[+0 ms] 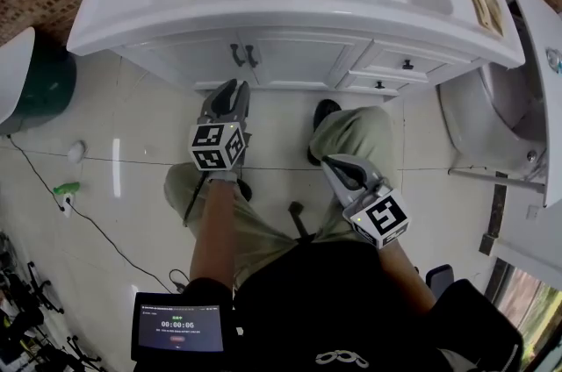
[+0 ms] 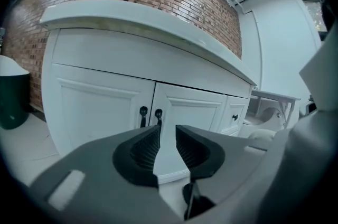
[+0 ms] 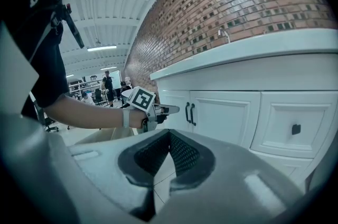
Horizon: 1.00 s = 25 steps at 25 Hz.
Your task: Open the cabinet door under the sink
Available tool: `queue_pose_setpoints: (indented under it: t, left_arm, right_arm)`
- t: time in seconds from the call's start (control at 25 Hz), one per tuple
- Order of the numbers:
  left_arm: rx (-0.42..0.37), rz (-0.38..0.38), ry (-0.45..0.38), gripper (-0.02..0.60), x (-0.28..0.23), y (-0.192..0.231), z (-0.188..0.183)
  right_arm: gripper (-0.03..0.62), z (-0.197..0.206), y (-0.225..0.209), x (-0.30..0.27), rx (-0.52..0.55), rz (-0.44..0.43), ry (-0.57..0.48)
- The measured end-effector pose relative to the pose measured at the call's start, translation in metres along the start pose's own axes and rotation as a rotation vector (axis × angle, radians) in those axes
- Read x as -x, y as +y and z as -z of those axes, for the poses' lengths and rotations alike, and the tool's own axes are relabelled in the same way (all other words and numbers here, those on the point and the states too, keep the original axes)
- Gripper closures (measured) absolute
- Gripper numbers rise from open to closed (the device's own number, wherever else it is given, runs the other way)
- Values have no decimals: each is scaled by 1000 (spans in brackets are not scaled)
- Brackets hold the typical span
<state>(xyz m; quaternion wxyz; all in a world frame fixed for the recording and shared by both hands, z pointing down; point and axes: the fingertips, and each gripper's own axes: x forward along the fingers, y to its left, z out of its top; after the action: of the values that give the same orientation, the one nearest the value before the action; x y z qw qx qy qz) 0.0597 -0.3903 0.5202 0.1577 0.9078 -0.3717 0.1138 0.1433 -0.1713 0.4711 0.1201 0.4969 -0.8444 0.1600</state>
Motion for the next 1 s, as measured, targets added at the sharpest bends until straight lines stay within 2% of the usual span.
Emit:
queue_pose_setpoints:
  t: [0.84, 1.0]
  left_arm:
    - [47, -117, 10, 457, -63, 50, 14]
    - [14, -153, -3, 442, -76, 55, 10]
  right_arm:
    - [603, 3, -40, 38, 14, 129, 42]
    - [603, 7, -46, 44, 15, 144, 56]
